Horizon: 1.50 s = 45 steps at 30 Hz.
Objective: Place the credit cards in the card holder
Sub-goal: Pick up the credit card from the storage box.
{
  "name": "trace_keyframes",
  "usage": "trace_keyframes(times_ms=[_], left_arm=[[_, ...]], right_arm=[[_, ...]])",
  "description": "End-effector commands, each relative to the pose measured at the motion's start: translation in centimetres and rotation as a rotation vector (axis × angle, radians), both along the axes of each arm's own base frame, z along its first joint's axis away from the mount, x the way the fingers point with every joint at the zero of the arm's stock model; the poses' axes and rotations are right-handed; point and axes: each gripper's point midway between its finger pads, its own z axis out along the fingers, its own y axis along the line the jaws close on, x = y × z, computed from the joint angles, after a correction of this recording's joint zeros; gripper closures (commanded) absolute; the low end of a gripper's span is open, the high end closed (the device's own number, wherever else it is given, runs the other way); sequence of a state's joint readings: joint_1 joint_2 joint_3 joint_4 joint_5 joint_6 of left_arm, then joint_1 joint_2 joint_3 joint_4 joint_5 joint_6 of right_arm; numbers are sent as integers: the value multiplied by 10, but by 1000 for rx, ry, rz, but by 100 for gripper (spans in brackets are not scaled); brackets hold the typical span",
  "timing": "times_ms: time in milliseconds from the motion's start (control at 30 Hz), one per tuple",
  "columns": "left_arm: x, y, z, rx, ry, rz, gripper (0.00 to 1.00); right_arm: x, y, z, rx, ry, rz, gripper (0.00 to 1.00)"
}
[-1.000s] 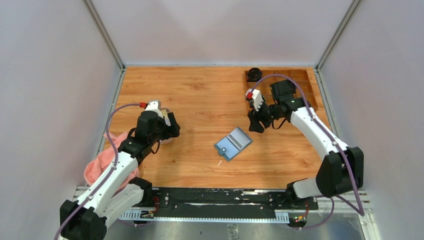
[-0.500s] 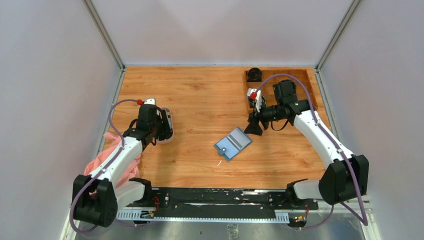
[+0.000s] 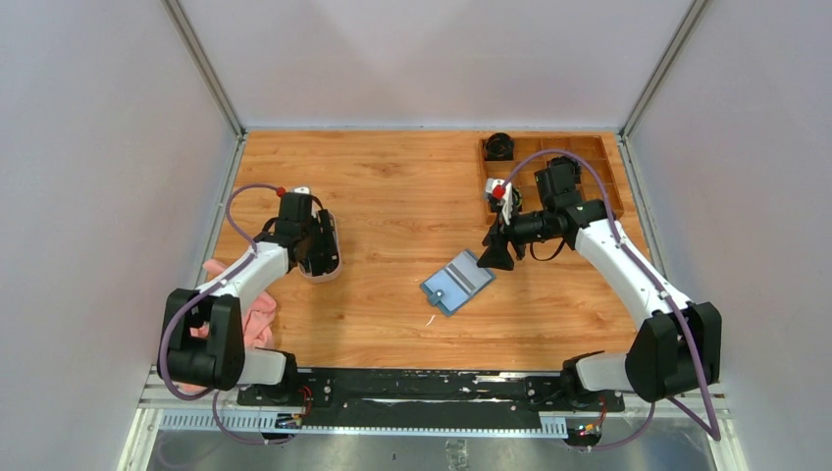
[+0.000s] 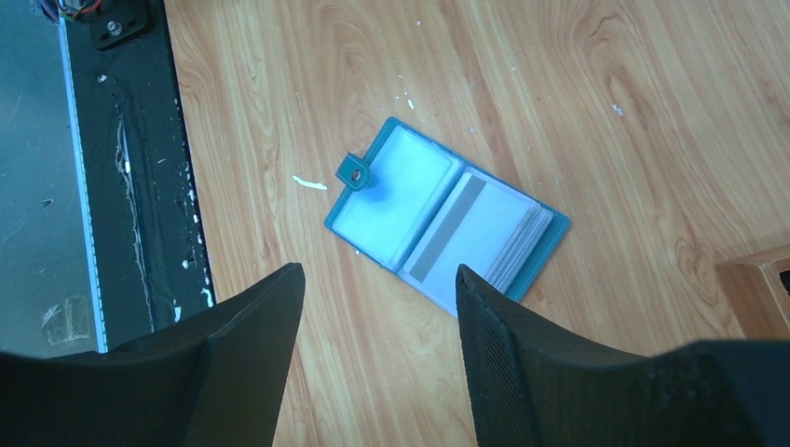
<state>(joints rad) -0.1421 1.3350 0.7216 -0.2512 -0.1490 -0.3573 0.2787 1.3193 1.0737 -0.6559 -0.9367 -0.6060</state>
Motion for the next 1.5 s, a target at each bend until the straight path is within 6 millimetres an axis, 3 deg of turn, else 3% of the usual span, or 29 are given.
trace_keyframes(times_ms=[0,800,1267,1467], left_arm=[[12,2,-2,-13,-6,-12,31],[1,3,-48,-32,177,9,28],[-19,7,-70,-13,267,28,40],[-19,4,-64,-24,241,21,50]], right_arm=[[-2,-1,0,26,0,12,36],[-4,1,-3,37,21,22,36],[-5,2,-2,46,26,27,37],[-5,2,-2,48,29,27,37]])
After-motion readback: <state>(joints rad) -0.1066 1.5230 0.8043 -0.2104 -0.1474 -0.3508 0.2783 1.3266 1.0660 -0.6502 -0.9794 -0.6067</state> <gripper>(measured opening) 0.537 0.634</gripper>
